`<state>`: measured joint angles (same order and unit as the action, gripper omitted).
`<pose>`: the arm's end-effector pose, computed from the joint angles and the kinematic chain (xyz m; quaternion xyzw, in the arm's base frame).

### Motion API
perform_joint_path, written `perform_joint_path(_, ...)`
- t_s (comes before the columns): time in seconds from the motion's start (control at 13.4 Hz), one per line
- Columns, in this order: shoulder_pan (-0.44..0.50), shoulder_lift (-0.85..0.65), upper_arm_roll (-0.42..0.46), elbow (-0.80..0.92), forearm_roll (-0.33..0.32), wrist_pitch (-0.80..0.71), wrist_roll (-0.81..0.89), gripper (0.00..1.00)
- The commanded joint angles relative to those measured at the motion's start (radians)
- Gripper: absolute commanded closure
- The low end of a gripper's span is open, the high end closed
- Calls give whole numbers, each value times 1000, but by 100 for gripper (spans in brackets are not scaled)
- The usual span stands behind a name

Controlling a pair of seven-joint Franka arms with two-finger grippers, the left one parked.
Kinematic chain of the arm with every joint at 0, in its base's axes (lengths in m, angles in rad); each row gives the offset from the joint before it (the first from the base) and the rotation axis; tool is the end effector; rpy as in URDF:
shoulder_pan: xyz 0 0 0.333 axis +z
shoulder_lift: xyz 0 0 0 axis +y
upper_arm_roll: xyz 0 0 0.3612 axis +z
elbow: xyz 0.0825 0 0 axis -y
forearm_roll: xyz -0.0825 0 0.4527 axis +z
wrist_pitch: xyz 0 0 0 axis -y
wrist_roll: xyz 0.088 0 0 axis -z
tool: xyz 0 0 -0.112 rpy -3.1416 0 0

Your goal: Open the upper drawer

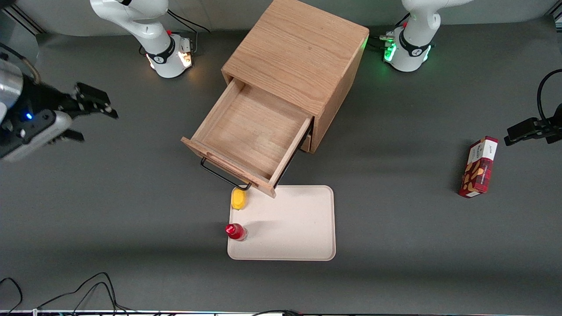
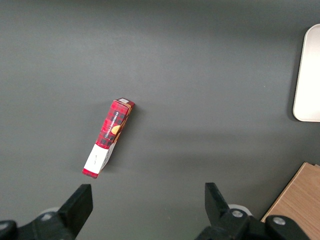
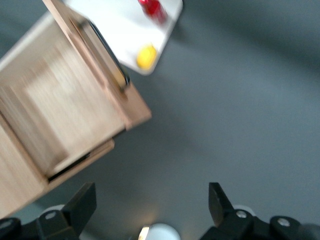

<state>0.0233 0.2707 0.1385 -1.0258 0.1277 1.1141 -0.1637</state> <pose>0.6460 0.1050 0.7380 -0.9760 -0.1826 0.0890 0.0782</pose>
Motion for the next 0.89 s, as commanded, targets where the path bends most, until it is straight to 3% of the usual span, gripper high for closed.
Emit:
perform_joint_path(0.0, 15, -181, 3, -271, -135, -21, 139, 0)
perform_joint_path(0.3, 7, -450, -51, -722, -138, 246, 142, 0)
perform_joint_path(0.82, 12, -427, -88, -693, -140, 283, 222, 0)
